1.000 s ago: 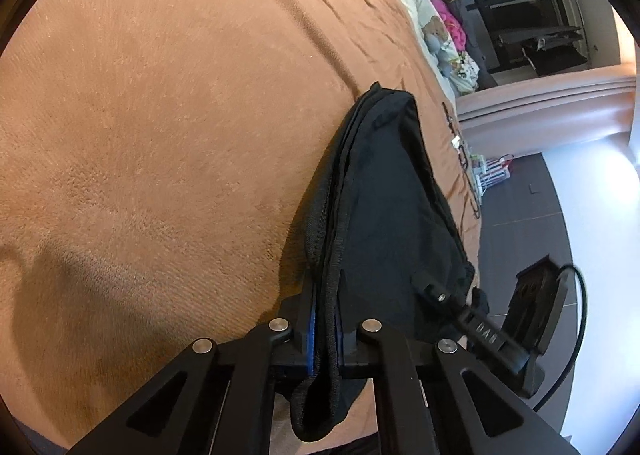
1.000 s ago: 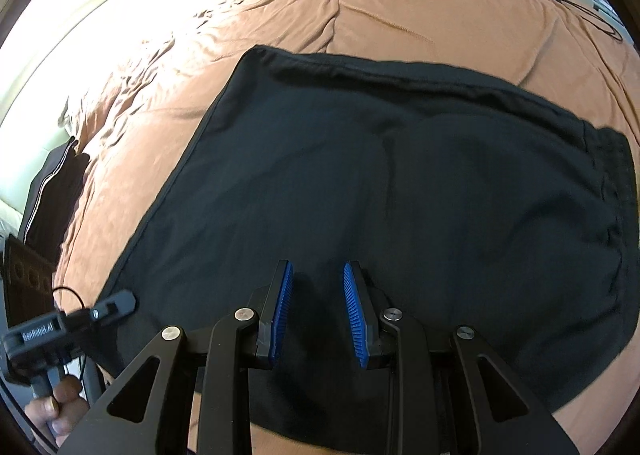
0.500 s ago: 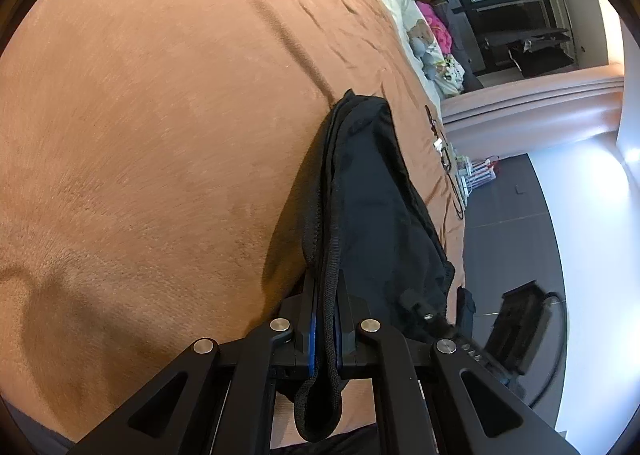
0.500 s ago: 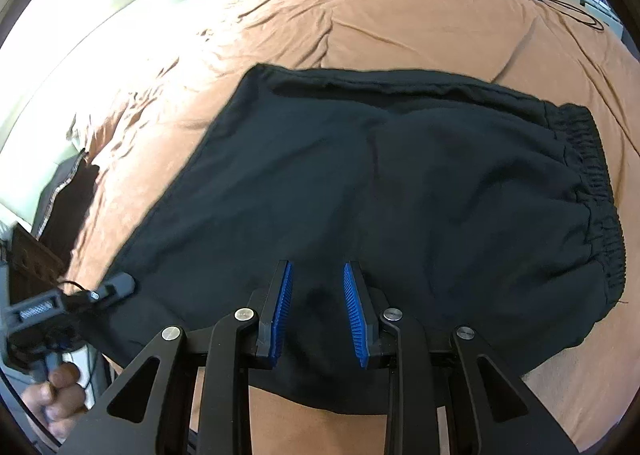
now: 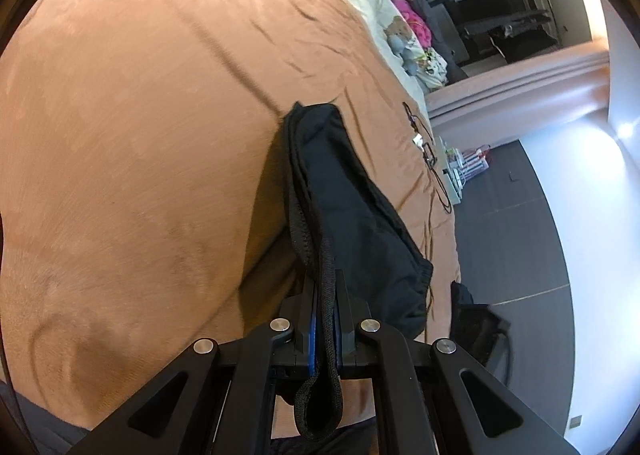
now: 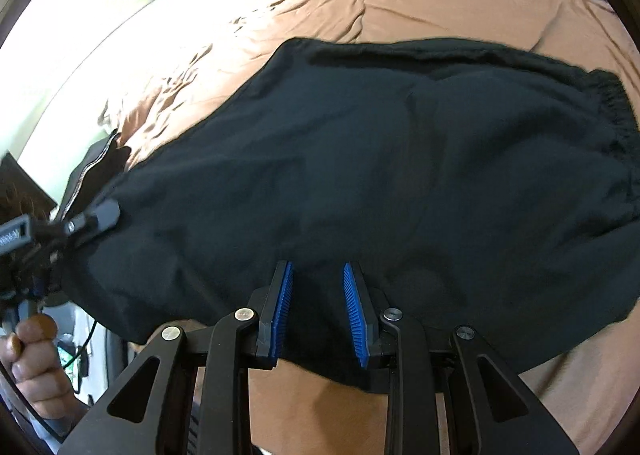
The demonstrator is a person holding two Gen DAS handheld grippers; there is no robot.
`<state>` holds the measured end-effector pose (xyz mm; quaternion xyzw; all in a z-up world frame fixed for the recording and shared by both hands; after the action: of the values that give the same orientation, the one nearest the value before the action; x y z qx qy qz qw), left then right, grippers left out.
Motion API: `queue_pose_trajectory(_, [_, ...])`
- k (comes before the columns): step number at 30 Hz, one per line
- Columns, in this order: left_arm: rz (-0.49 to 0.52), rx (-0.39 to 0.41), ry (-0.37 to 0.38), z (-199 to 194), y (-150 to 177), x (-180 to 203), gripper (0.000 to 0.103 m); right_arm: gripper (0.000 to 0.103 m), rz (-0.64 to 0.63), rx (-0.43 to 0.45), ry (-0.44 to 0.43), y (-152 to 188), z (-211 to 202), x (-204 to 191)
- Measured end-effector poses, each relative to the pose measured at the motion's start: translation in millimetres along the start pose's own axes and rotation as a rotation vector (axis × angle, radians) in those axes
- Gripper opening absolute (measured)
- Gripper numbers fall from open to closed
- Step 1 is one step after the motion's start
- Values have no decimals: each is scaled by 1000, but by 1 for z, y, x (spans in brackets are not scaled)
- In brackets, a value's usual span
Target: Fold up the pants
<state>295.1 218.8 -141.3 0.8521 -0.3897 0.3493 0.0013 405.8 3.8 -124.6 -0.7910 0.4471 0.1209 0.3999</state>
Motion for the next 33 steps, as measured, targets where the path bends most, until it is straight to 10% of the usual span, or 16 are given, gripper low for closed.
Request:
queue_pose_trajectory(13, [141, 8, -11, 4, 2, 81, 6, 26, 23, 150, -10, 11, -82, 40])
queue_pose_trajectory(18, [210, -11, -18, 19, 7, 117, 6, 67, 60, 261, -12, 22, -120, 52])
queue_pose_trajectory(33, [356, -135, -11, 87, 60, 198, 6, 68, 160, 398, -88, 54, -187, 100])
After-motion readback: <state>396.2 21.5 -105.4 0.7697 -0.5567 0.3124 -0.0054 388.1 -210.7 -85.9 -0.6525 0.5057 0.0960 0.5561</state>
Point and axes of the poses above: each gripper's, at about its wrist camera, not at the fingertips, and z roughly the way its jaws point, x to its right, y to its underside, the point moved 6 cm from there along z, roughly the way its jaws point, and after that the axes turned 14 degrees about -y, right-handed, at the moved point
